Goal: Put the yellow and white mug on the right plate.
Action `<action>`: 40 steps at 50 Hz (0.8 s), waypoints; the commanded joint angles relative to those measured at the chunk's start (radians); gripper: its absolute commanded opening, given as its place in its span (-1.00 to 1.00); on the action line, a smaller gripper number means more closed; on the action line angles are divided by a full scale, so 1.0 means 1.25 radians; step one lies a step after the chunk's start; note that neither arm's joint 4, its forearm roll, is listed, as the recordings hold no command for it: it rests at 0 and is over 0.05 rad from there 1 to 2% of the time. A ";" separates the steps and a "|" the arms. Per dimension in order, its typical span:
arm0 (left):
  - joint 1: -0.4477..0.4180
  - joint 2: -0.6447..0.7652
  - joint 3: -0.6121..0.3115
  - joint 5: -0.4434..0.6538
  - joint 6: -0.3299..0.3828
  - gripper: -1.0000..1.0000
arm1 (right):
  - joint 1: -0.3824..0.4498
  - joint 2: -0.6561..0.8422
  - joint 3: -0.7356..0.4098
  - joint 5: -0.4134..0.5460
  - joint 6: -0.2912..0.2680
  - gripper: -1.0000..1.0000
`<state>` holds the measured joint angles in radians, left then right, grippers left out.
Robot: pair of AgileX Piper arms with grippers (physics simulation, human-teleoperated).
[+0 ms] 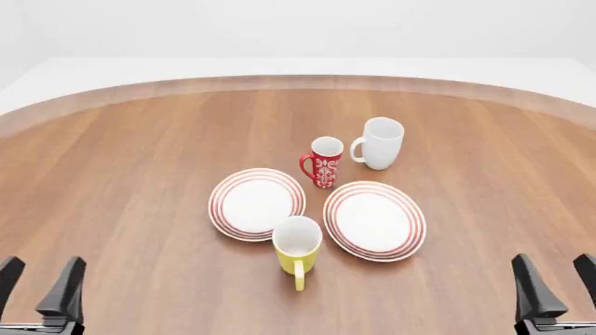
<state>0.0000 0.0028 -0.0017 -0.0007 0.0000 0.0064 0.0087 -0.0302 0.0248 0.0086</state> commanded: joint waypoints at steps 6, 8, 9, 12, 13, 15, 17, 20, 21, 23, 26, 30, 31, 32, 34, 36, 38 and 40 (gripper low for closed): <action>0.000 0.004 -0.002 -0.001 0.000 1.00 | 0.083 0.177 -0.274 0.140 0.026 1.00; 0.000 0.004 -0.002 -0.001 0.000 1.00 | 0.192 0.266 -0.372 0.210 0.064 1.00; 0.000 0.004 -0.002 -0.001 0.000 1.00 | 0.192 0.267 -0.373 0.211 0.064 1.00; 0.000 0.004 -0.002 -0.001 0.000 1.00 | 0.240 0.403 -0.514 0.321 0.063 1.00; 0.000 0.004 -0.002 -0.001 0.000 1.00 | 0.259 0.447 -0.534 0.341 0.085 1.00; 0.000 0.004 -0.002 -0.001 0.000 1.00 | 0.248 0.472 -0.572 0.372 0.079 1.00; 0.000 0.004 -0.002 -0.001 0.000 1.00 | 0.270 0.513 -0.602 0.415 0.110 1.00; 0.000 0.004 -0.002 -0.001 0.000 1.00 | 0.306 0.576 -0.672 0.476 0.096 1.00; 0.000 0.004 -0.002 -0.001 0.000 1.00 | 0.304 0.588 -0.694 0.489 0.092 1.00; 0.000 0.004 -0.002 -0.001 0.000 1.00 | 0.299 0.617 -0.729 0.503 0.096 1.00; 0.000 0.004 -0.002 -0.001 0.000 1.00 | 0.294 0.661 -0.803 0.544 0.088 1.00; 0.000 0.004 -0.002 -0.001 0.000 1.00 | 0.290 0.712 -0.857 0.580 0.094 1.00; 0.000 0.004 -0.002 -0.001 0.000 1.00 | 0.301 0.724 -0.857 0.582 0.110 1.00; 0.000 0.004 -0.002 -0.001 0.000 1.00 | 0.309 0.726 -0.854 0.580 0.111 1.00; 0.000 0.004 -0.002 -0.001 0.000 1.00 | 0.312 0.743 -0.891 0.602 0.114 1.00; 0.000 0.004 -0.002 -0.001 0.000 1.00 | 0.314 0.753 -0.893 0.601 0.131 1.00; 0.000 0.004 -0.002 -0.001 0.000 1.00 | 0.318 0.764 -0.893 0.601 0.150 1.00; 0.000 0.004 -0.002 -0.001 0.000 1.00 | 0.329 0.768 -0.862 0.583 0.184 1.00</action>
<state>0.0000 0.0072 -0.0042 -0.0017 0.0000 0.3767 0.8578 -1.0341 0.7017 0.1601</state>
